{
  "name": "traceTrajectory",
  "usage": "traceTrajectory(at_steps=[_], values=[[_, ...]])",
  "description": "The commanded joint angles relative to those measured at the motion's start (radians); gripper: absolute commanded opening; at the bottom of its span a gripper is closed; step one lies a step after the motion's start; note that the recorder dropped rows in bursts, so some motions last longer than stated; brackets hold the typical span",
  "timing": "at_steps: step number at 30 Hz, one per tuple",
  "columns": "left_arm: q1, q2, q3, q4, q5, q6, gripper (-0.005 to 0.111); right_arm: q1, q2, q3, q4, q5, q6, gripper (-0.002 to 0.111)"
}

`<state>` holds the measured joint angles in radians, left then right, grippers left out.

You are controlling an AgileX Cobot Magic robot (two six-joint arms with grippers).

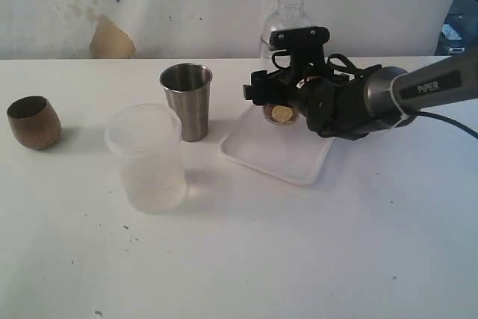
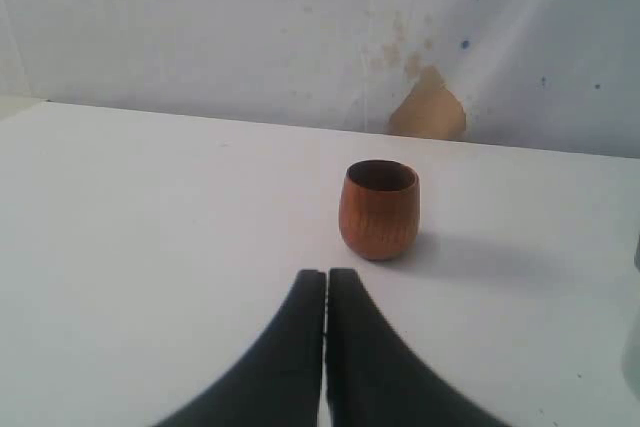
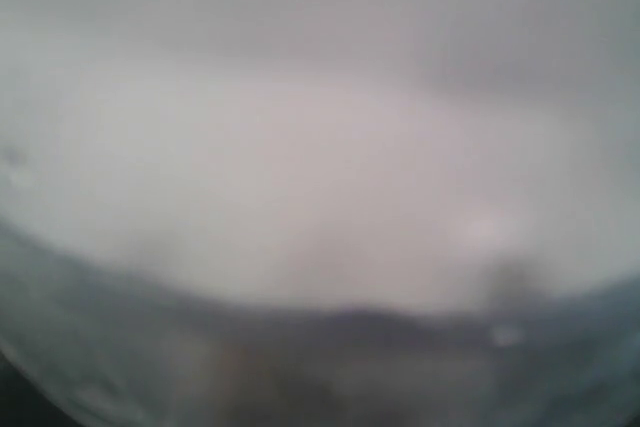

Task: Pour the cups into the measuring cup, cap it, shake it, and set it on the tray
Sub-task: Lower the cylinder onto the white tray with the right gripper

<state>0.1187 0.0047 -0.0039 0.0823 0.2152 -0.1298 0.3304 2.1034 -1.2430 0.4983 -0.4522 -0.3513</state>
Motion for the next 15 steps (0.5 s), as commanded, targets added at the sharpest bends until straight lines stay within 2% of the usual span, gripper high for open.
traceTrajectory(at_steps=[1, 7, 9, 11, 15], values=[[-0.001, -0.005, 0.004, 0.002, -0.011, -0.003, 0.001, -0.012, -0.001, -0.001, -0.008, -0.068, -0.012, 0.014], [-0.001, -0.005, 0.004, 0.002, -0.011, -0.003, 0.001, -0.012, 0.003, -0.001, -0.006, -0.067, -0.012, 0.064], [-0.001, -0.005, 0.004, 0.002, -0.011, -0.003, 0.001, -0.012, 0.003, -0.001, -0.006, -0.065, -0.012, 0.075], [-0.001, -0.005, 0.004, 0.002, -0.011, -0.003, 0.001, -0.012, 0.003, -0.001, -0.006, -0.065, -0.012, 0.08], [-0.001, -0.005, 0.004, 0.002, -0.011, -0.003, 0.001, -0.012, 0.003, -0.001, -0.006, -0.062, -0.012, 0.08]])
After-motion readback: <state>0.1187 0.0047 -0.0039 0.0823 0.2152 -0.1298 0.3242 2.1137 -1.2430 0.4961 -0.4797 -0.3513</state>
